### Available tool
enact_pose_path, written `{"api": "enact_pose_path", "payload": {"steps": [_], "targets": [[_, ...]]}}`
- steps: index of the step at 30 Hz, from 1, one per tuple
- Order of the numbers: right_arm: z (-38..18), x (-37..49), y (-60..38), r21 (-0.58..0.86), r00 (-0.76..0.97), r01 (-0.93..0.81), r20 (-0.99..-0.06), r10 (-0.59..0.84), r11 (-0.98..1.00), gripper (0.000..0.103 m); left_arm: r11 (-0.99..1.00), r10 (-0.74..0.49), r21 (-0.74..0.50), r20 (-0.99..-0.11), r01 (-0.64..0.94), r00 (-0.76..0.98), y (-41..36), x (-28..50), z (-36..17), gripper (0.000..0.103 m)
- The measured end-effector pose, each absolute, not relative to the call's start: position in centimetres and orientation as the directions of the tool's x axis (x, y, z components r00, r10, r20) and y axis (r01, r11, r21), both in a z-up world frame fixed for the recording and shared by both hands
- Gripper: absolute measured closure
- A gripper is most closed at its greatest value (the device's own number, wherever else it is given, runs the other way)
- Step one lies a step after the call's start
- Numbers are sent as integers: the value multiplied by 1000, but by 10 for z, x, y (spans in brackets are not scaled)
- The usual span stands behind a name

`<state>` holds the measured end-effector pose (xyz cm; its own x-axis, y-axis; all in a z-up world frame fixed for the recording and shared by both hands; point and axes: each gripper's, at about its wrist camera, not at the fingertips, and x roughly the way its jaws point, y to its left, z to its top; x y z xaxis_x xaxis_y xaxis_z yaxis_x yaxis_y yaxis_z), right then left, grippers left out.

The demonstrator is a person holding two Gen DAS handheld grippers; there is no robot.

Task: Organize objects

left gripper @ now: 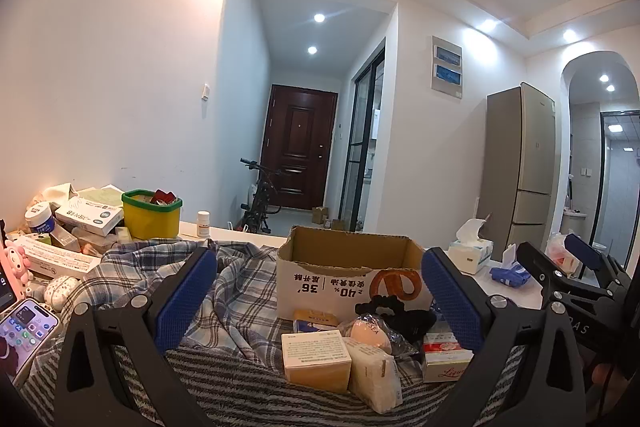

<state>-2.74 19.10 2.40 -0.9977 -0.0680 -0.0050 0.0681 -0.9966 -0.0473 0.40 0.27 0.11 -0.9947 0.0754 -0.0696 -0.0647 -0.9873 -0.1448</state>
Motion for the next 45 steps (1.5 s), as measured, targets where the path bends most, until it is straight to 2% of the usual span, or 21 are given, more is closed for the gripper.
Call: {"api": "enact_pose_path", "payload": {"steps": [45], "targets": [[23,-31,191,-51,-998,64,-21,-63,-997,0,-988,72,-144,-69,-62,-995,3,5,1,0]]}}
